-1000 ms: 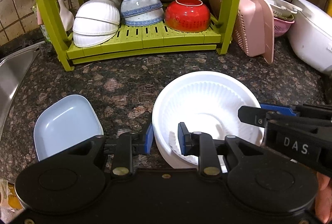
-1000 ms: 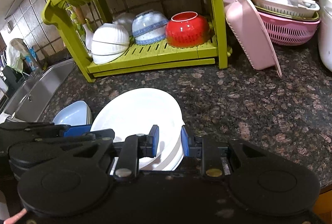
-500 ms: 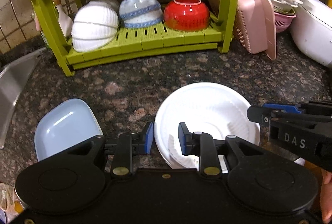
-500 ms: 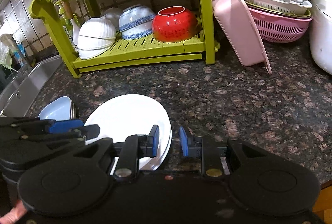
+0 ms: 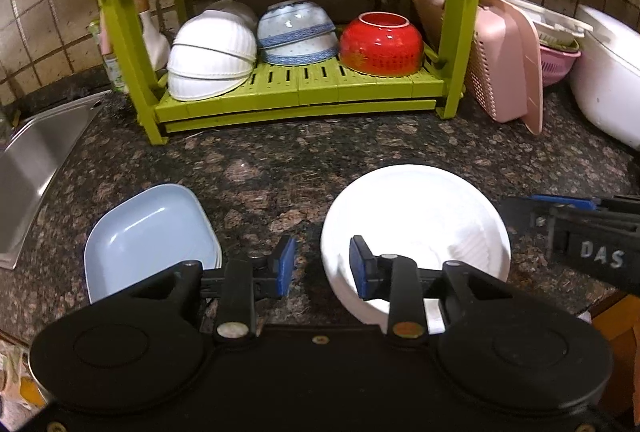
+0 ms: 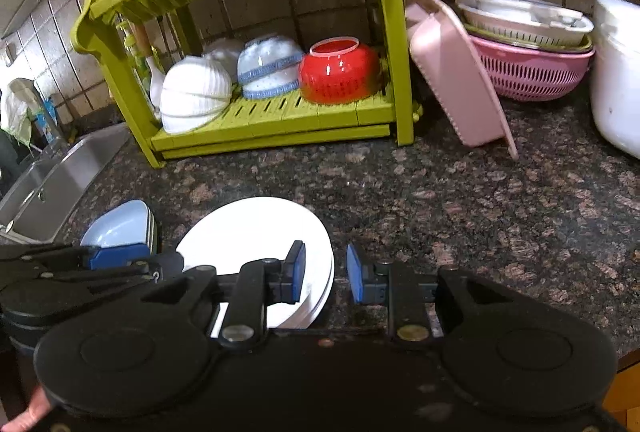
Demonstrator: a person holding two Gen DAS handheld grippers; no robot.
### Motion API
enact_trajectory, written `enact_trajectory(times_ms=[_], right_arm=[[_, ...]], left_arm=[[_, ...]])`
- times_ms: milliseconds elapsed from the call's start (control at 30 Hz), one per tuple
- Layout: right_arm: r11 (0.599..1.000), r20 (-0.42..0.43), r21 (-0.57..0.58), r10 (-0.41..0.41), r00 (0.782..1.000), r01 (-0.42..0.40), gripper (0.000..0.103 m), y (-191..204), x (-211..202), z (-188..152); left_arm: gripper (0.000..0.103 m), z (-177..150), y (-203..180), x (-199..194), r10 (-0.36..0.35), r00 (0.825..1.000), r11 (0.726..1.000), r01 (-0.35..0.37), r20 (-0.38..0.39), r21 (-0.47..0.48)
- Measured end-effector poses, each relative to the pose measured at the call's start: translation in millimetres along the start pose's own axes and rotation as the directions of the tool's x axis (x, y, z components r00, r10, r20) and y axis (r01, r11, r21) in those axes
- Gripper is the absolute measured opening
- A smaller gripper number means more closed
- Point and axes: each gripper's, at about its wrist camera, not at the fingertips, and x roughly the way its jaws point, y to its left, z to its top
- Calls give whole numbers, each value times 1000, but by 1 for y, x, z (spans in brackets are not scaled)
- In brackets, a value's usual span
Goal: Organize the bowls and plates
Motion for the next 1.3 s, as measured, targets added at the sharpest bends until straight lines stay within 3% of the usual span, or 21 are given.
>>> enact_trajectory(times_ms=[233,533,633,1033,1300], right_arm=[[999,87,-42,-2,996,6,29,2,-23,-16],[998,107,-55,33,994,-27,30,3,-34,-37],[998,109,-58,21,994,-15,30,2,-34,-42],[1000,85,4,12,996,-13,32,-5,-35,-56],[1000,93,-25,7,996,-4,34,0,-34,-66]], left_arm=[[42,-13,8,-3,22,1000,999,-21,5,-37],[42,-22,10,-24,7,998,999,-4,61,-51],[54,-30,10,-29,2,997,999,2,78,-52],[55,-58,-5,-27,39,998,999,-39,47,-3],[55,-63,-2,-30,58,997,998,-57,56,-28]])
